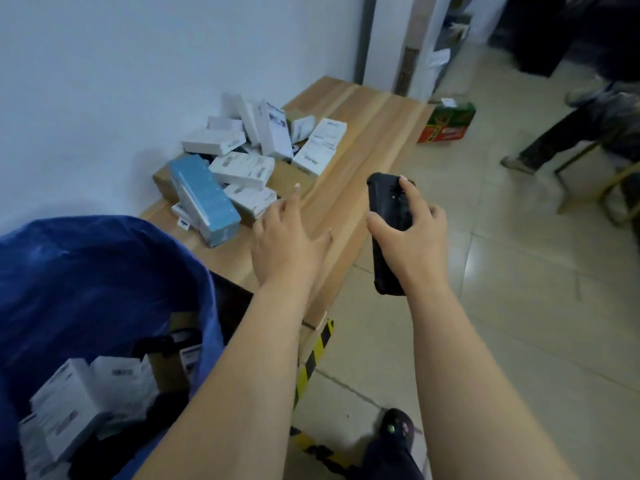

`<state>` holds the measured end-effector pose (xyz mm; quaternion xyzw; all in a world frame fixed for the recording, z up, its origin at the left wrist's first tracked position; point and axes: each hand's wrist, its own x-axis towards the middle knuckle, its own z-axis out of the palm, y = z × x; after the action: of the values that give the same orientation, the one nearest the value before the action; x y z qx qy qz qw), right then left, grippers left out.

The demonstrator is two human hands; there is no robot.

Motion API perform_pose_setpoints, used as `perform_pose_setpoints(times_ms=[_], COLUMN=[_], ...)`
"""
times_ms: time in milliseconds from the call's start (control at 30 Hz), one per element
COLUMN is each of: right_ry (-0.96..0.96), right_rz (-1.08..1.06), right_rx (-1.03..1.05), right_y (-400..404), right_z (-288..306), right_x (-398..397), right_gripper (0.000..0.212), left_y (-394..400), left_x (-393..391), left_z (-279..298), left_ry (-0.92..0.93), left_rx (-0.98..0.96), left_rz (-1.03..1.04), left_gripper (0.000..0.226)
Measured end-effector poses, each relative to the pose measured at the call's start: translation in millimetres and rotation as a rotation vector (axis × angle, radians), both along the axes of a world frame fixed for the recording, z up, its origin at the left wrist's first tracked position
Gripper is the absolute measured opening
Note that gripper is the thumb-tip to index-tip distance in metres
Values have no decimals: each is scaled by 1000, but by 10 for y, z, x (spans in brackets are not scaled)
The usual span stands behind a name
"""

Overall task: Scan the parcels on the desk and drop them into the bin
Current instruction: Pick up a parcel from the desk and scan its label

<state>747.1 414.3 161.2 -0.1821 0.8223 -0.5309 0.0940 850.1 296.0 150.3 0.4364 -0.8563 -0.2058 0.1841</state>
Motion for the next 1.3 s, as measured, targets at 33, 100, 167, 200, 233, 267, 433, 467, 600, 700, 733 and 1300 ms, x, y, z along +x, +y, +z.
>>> perform_pose_setpoints(times_ms=[33, 100, 167, 200, 233, 267, 433, 467, 600, 700, 733, 1300], right_ry=[2, -5, -6, -3, 0, 4, 29, 28, 8, -2, -3, -51], right_rz=[-23, -66, -89, -96, -101, -107, -117, -121, -91, -59, -49, 84], right_rx=[4, -5, -6, -2, 1, 9, 58, 66, 78, 73, 68, 20], right_y=[81, 312, 506, 586, 656, 720, 916, 915, 738, 453, 340, -1741], right_z=[-9, -1, 5, 6, 12, 22, 32, 25, -31, -50, -53, -37], right_x=[-128, -548, -993, -1220, -1444, -1659, -2582, -2736, -3282, -3735, -3893, -6289], right_gripper=[71, 71, 71, 71, 70, 70, 71, 71, 70, 70, 69, 70], left_y=[30, 161, 289, 354, 418, 472, 656, 647, 461, 206, 101, -1785], left_x=[-106, -513, -954, -1180, -1408, -1628, -2524, -2667, -3190, -3660, -3826, -6114], left_z=[-4, -21, -17, -18, -18, -16, -44, -45, -46, -22, -18, 47], left_ry=[9, 27, 32, 40, 49, 61, 88, 85, 110, 144, 151, 131], left_rx=[3, -2, 5, 14, 19, 28, 93, 100, 91, 61, 55, 14], left_rz=[-18, -76, -118, -126, -130, -132, -91, -76, -5, 8, 7, 92], left_gripper=[81, 78, 75, 73, 72, 72, 83, 85, 84, 80, 79, 80])
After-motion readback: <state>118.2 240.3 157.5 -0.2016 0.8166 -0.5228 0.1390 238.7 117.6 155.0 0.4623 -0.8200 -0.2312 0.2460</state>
